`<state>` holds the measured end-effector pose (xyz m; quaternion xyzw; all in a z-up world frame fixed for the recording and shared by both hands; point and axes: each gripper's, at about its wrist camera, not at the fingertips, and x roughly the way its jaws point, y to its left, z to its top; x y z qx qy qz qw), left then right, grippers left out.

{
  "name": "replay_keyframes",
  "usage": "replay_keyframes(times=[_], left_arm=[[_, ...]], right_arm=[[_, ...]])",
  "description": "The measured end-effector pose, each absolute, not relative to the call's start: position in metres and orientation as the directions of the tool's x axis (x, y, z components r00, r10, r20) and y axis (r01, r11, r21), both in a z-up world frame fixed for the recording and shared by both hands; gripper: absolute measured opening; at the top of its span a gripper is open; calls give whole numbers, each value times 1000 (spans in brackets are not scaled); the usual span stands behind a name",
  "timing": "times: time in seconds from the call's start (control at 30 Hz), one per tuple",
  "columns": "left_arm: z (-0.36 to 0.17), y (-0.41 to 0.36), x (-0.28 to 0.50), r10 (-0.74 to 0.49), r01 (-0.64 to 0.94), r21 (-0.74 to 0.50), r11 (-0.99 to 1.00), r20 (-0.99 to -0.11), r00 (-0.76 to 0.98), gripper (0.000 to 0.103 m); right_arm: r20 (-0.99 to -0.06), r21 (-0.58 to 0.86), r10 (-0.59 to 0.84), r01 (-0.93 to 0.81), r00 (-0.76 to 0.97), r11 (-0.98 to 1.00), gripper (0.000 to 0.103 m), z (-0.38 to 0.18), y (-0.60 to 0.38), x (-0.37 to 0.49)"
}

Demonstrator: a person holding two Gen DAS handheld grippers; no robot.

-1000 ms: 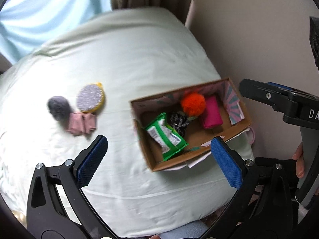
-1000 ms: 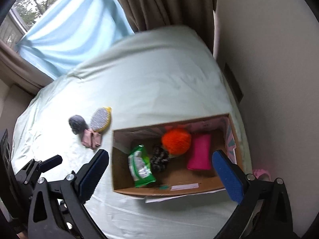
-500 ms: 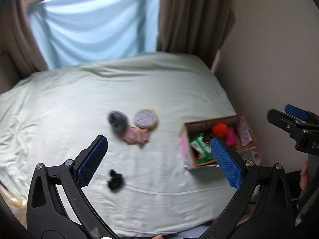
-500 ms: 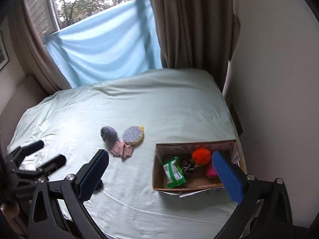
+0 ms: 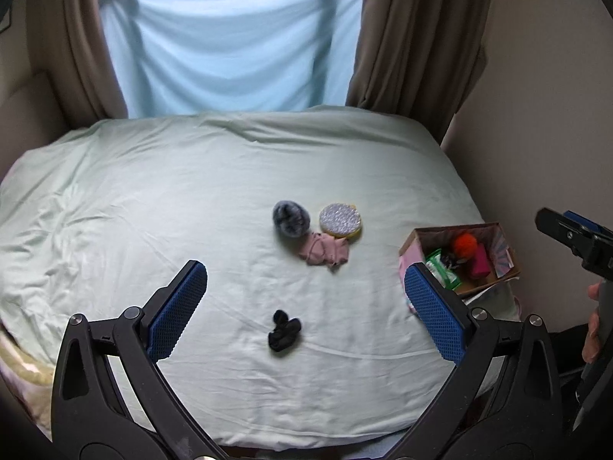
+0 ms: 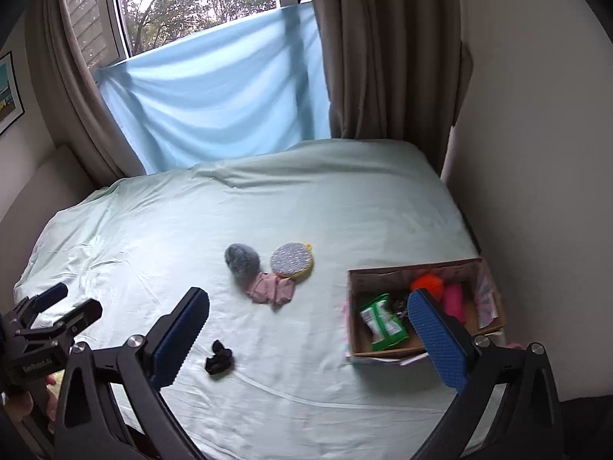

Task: Organize soft objects
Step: 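Move both tools back toward the black sock and pink cloth, then close the right tool on the pink cloth while the left tool grasps the black sock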

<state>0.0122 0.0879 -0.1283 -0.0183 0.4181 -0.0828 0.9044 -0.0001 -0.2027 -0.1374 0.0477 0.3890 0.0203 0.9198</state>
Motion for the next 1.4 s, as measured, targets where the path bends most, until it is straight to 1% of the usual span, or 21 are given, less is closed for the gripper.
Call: replay_keyframes(times=[0.17, 0.27, 0.4, 0.57, 0.7, 0.83, 0.93, 1.2, 1.27, 1.33, 1.4], left_arm=[[-170, 113, 24, -169, 141, -104, 984, -785, 596, 103], [-214, 124, 38, -164, 150, -96, 984, -813, 559, 103], [-269, 130, 54, -174, 134, -123, 983, -851, 495, 103], [-344, 127, 64, -171, 83, -150, 985, -893, 417, 103], [-385, 118, 67, -153, 39, -150, 988, -908, 391, 103], [-417, 112, 74, -152, -40, -179, 983, -918, 367, 102], [-441, 104, 80, -137, -94, -179, 979, -930, 342, 92], [-487, 89, 90, -107, -236, -184, 954, -946, 307, 90], [-497, 85, 93, -89, -254, -170, 952, -950, 299, 88], [-506, 80, 96, -80, -264, -159, 951, -955, 286, 78], [-513, 76, 97, -56, -270, -132, 954, -960, 273, 77]], right_arm=[[-740, 106, 82, -6, 668, 994, 103, -167, -169, 24], [-756, 134, 105, -3, 646, 991, 103, -194, -153, 43], [-801, 163, 135, -3, 583, 987, 103, -241, -135, 73], [-853, 167, 153, -17, 498, 986, 103, -307, -118, 113], [-884, 164, 165, -42, 438, 986, 103, -349, -110, 140], [-902, 151, 173, -87, 395, 985, 103, -387, -103, 167], [-909, 148, 182, -119, 375, 982, 103, -411, -101, 188], [-933, 139, 200, -215, 300, 967, 103, -470, -93, 239], [-936, 133, 199, -232, 290, 964, 103, -483, -90, 250], [-939, 142, 207, -237, 276, 961, 103, -496, -87, 259], [-941, 145, 208, -239, 265, 960, 103, -507, -84, 266]])
